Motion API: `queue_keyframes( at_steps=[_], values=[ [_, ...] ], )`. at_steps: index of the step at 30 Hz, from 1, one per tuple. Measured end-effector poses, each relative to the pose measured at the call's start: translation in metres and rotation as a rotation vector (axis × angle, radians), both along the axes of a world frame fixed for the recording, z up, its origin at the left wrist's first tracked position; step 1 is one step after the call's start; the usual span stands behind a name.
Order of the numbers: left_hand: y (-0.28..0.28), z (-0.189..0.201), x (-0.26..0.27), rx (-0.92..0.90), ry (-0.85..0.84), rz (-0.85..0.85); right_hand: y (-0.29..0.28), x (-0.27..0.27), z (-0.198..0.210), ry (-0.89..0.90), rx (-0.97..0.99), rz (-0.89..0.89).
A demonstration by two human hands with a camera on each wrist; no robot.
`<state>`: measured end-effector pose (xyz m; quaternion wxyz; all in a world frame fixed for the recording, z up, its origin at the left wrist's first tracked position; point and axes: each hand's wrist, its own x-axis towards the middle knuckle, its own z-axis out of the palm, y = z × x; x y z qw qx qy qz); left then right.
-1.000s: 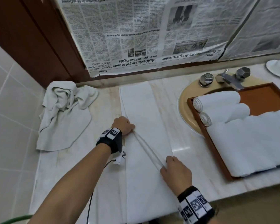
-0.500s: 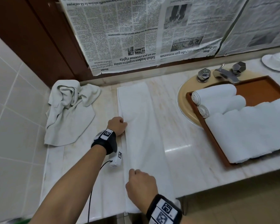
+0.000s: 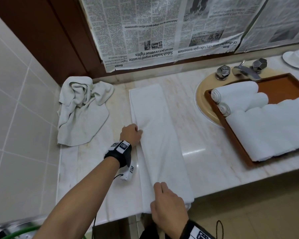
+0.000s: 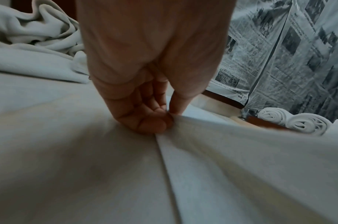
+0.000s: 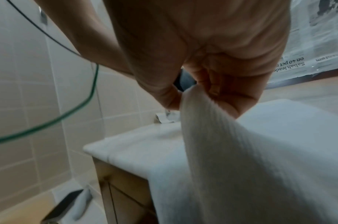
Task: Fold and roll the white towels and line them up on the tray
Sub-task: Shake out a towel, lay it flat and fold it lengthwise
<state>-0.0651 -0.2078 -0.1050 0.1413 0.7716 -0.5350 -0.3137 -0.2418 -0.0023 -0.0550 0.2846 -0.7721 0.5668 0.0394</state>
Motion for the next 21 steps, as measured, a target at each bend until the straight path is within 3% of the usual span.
queue_keyframes(
  at_steps=[6, 8, 13, 17, 21],
  values=[
    [0.002, 0.002, 0.005, -0.023, 0.111, 0.093, -0.002, 0.012, -0.005, 0.053, 0.209, 0.158],
    [0.005, 0.002, 0.010, -0.030, 0.158, 0.131, -0.016, 0.004, -0.006, 0.004, 0.237, 0.122],
    [0.014, 0.002, 0.006, -0.091, 0.111, 0.167, -0.106, -0.009, -0.023, -0.104, -0.231, 0.064],
    [0.016, 0.000, 0.001, -0.236, -0.063, -0.039, -0.181, -0.021, -0.039, -0.064, -0.274, 0.134],
    [0.008, -0.012, 0.002, -0.089, -0.314, -0.279, -0.235, -0.019, -0.050, 0.067, -0.219, 0.198]
  ],
)
